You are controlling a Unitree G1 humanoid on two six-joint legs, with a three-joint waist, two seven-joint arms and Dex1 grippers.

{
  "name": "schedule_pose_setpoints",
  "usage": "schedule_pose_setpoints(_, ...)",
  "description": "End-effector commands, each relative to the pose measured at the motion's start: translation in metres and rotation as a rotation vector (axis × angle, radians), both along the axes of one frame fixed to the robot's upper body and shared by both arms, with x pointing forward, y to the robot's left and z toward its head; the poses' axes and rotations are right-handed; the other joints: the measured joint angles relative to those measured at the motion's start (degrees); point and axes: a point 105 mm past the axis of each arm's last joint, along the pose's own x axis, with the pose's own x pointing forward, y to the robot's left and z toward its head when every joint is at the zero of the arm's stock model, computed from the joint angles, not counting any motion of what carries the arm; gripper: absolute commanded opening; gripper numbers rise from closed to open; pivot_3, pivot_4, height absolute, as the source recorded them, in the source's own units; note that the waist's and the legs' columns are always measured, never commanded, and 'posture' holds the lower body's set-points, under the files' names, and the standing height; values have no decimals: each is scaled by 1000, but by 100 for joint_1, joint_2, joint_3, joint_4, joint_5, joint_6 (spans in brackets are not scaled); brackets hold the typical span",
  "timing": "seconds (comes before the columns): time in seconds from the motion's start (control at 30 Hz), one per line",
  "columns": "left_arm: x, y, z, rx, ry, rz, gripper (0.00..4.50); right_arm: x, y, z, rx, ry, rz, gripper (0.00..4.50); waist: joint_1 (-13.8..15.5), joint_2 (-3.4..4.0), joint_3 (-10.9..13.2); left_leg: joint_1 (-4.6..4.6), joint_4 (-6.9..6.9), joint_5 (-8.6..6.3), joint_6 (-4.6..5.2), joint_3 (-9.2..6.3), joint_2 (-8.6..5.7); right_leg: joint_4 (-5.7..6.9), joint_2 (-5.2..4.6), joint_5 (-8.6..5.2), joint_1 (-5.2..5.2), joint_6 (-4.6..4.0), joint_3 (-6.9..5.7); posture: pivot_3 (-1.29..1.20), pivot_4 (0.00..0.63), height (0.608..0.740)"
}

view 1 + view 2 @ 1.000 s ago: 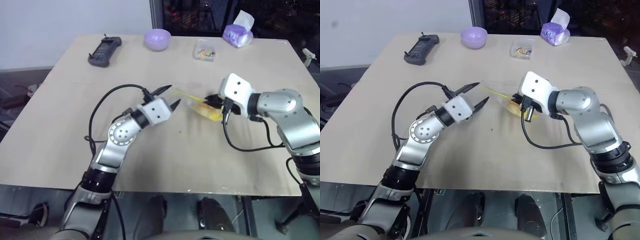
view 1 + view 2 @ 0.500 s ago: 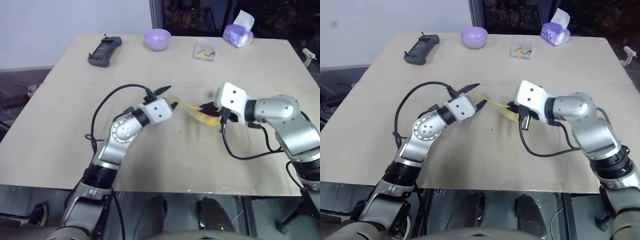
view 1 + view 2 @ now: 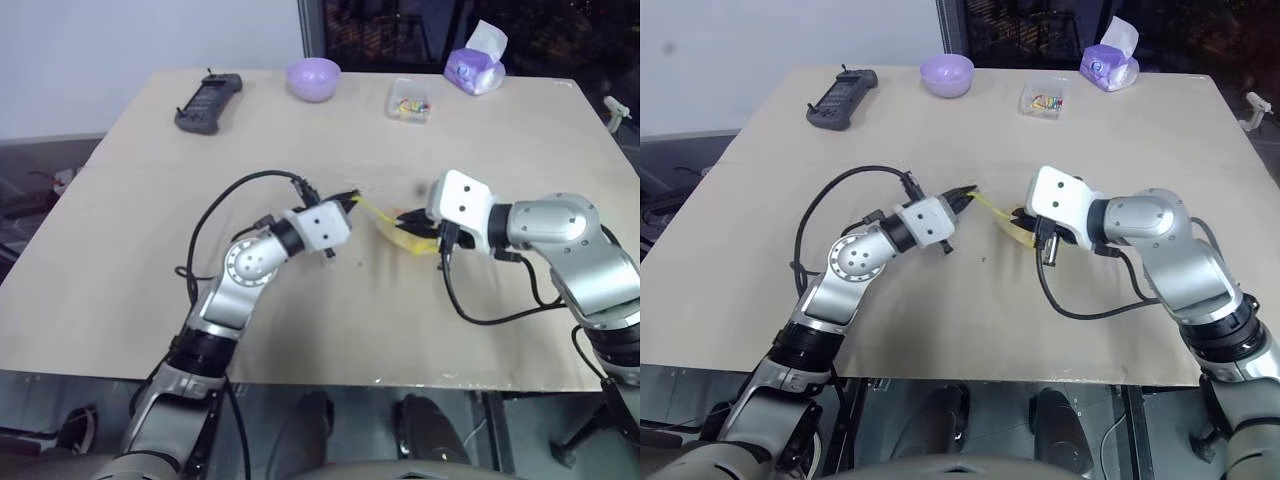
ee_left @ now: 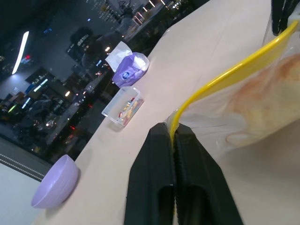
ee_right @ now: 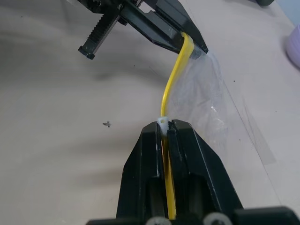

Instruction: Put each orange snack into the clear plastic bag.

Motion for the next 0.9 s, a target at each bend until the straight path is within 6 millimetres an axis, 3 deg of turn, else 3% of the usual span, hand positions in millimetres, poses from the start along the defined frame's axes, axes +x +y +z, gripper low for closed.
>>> schedule_pose_setpoints(0.03,-2,0,8,-16,-27,-13,13,0,-2,7,-17,-71,1,0,1,0,0,0,0,0,0,0,0,0,0,0,0,0,0,0,150,740)
schedule_pose_setpoints(0.33,-2,-1,7,-11,-19,-12,13,7,-6,12,-39,-181,-16,0,0,0,0,0,0,0,0,0,0,0,0,0,0,0,0,0,150,740)
schedule_pose_setpoints(0.37,-2,-1,7,-11,-19,-13,0,6,-6,11,-40,-176,-12,714,1,0,0,0,0,0,0,0,0,0,0,0,0,0,0,0,150,740)
schedule_pose_setpoints(0.43,-2,-1,7,-11,-19,-14,0,6,-6,10,-40,-174,-15,1336,1,0,0,0,0,0,0,0,0,0,0,0,0,0,0,0,150,740)
schedule_pose_setpoints(0.5,-2,-1,7,-12,-19,-15,0,6,-7,10,-37,-177,-24,2235,1,0,0,0,0,0,0,0,0,0,0,0,0,0,0,0,150,740)
schedule_pose_setpoints(0.77,-1,-2,6,-14,-14,-12,0,0,-3,12,-25,-149,16,2235,1,0,0,0,0,0,0,0,0,0,0,0,0,0,0,0,150,740)
schedule_pose_setpoints(0.9,0,-2,6,-13,-13,-11,0,0,-4,13,-25,-150,13,1155,0,0,0,1,0,0,0,0,0,0,0,0,0,0,0,0,150,740)
